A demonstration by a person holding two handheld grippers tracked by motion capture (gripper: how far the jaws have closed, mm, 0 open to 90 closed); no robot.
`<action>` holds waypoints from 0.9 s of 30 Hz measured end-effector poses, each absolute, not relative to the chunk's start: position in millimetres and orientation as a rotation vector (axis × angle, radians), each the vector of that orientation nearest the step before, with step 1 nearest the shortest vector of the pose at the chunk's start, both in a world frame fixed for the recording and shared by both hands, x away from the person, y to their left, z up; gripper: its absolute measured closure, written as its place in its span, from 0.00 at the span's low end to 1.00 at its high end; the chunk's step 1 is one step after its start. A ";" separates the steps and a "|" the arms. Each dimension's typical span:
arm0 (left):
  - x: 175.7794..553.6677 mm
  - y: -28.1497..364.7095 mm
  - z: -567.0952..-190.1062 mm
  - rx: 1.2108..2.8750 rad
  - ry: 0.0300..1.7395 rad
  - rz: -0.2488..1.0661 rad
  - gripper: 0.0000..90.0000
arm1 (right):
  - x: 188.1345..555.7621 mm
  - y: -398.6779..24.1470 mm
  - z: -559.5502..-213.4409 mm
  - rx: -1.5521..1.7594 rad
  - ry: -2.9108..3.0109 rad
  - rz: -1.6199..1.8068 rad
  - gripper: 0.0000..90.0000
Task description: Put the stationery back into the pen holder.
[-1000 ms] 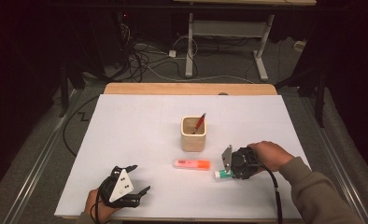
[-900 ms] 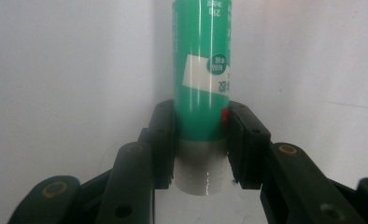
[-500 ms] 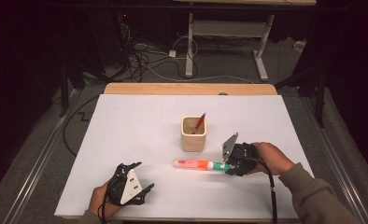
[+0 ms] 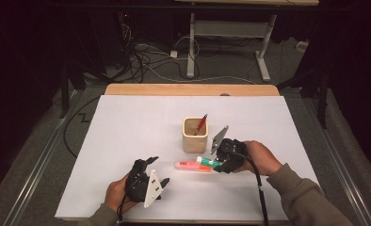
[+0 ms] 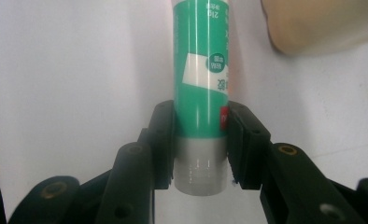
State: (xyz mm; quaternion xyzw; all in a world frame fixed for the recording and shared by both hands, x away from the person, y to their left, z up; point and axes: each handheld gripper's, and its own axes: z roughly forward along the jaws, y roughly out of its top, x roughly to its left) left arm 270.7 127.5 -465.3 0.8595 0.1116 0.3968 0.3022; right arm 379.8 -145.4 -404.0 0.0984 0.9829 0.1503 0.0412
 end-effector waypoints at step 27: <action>280.8 56.9 -472.0 2.414 0.071 1.548 0.44 | 394.4 -66.5 -393.4 0.320 3.065 0.475 0.73</action>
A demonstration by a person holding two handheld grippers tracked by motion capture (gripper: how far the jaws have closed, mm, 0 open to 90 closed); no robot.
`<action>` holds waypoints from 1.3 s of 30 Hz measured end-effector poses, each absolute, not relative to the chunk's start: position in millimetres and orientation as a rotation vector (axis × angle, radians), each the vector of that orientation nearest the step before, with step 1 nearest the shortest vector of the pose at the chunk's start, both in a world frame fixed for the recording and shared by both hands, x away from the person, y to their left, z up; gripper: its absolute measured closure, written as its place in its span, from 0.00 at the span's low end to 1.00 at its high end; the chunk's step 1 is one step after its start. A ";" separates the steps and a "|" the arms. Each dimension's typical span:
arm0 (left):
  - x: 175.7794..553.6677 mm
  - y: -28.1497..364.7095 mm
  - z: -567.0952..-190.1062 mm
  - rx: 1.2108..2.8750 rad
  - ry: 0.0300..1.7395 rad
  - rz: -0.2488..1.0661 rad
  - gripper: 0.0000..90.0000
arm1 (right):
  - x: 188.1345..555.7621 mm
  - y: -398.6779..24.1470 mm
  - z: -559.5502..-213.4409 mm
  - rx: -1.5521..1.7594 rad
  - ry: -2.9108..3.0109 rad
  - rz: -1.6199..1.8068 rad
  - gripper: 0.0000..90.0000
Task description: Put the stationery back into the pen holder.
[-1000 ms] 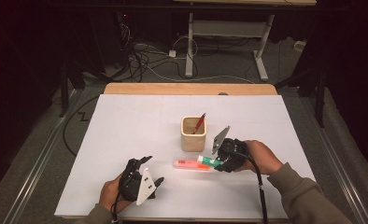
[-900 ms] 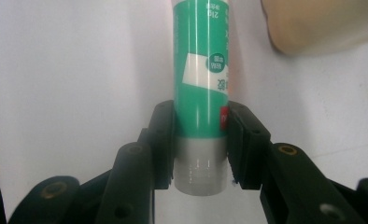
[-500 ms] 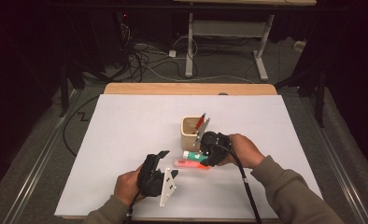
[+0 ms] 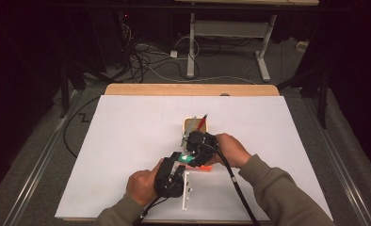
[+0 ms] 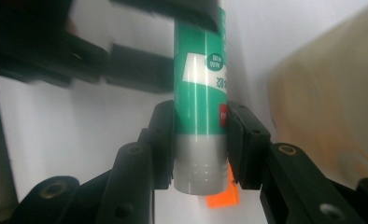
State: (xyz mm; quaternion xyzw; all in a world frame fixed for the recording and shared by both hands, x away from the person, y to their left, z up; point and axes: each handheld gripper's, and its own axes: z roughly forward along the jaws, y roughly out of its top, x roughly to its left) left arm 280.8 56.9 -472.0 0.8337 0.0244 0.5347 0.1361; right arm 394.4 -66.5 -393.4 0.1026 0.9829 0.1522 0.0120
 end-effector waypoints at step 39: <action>284.9 53.5 -480.4 2.414 0.023 1.703 0.71 | 390.9 -60.1 -387.8 0.394 3.048 0.601 0.66</action>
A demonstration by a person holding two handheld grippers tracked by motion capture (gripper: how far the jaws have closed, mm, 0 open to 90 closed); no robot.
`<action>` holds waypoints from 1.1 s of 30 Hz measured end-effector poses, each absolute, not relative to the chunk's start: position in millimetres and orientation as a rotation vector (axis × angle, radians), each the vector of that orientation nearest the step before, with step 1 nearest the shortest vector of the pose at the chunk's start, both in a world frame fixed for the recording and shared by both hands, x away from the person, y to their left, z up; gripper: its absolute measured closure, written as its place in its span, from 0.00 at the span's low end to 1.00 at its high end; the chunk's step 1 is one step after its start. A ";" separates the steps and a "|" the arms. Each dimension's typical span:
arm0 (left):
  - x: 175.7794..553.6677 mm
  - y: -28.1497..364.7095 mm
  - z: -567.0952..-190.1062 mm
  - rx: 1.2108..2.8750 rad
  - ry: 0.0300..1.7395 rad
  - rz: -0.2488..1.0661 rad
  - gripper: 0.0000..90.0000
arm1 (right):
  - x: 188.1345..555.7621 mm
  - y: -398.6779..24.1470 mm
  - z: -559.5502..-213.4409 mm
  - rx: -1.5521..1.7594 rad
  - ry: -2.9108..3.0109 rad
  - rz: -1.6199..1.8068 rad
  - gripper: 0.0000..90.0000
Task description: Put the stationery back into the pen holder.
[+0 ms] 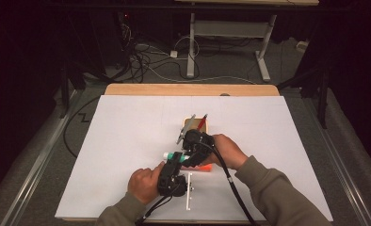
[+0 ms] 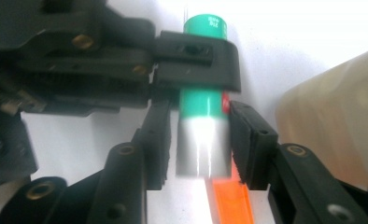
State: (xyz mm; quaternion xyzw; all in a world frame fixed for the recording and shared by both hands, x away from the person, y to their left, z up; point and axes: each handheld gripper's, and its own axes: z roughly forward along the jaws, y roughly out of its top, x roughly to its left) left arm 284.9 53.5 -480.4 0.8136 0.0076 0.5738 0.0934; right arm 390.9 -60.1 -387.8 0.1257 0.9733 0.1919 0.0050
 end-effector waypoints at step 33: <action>301.7 87.1 -461.4 2.300 0.330 1.403 0.71 | 333.9 -176.2 -395.1 0.364 2.264 1.173 0.36</action>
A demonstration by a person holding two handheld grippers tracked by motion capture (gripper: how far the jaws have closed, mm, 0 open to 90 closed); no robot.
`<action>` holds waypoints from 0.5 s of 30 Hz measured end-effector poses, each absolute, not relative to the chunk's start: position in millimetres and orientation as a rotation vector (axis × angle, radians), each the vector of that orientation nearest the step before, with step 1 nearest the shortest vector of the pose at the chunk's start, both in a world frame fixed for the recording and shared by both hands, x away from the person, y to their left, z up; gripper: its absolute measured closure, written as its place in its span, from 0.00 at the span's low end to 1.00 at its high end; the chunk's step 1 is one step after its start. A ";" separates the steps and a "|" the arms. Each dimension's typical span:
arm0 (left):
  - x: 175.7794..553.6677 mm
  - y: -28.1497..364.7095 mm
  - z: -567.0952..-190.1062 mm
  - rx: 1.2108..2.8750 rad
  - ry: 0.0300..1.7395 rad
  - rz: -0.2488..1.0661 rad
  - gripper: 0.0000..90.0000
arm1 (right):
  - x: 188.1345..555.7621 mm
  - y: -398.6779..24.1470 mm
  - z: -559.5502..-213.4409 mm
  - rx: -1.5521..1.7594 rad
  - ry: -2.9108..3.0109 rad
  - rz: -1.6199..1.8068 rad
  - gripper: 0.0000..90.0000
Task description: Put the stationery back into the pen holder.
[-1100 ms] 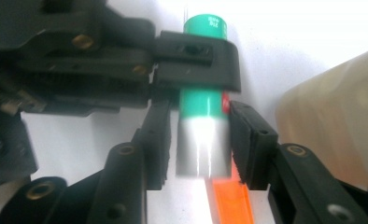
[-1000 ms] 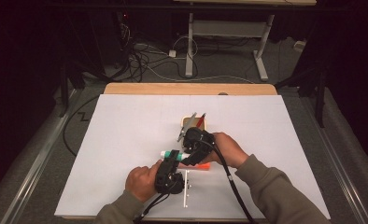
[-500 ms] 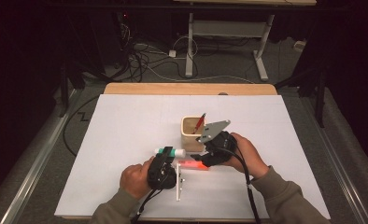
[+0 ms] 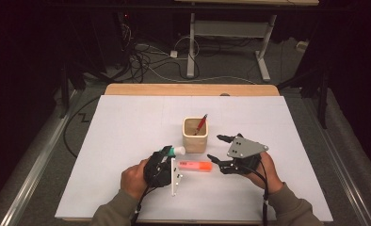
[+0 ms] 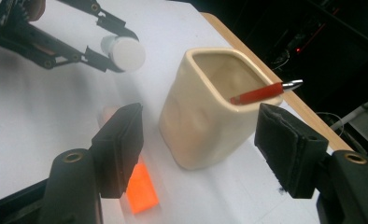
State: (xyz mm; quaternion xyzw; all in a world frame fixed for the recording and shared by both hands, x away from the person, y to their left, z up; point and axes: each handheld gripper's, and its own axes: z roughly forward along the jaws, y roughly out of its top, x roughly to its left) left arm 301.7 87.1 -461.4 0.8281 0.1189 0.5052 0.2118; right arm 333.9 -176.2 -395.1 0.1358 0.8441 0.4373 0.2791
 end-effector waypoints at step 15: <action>308.9 104.9 -447.6 2.188 0.467 1.195 0.71 | 312.9 -206.6 -427.0 0.444 2.111 1.229 0.28</action>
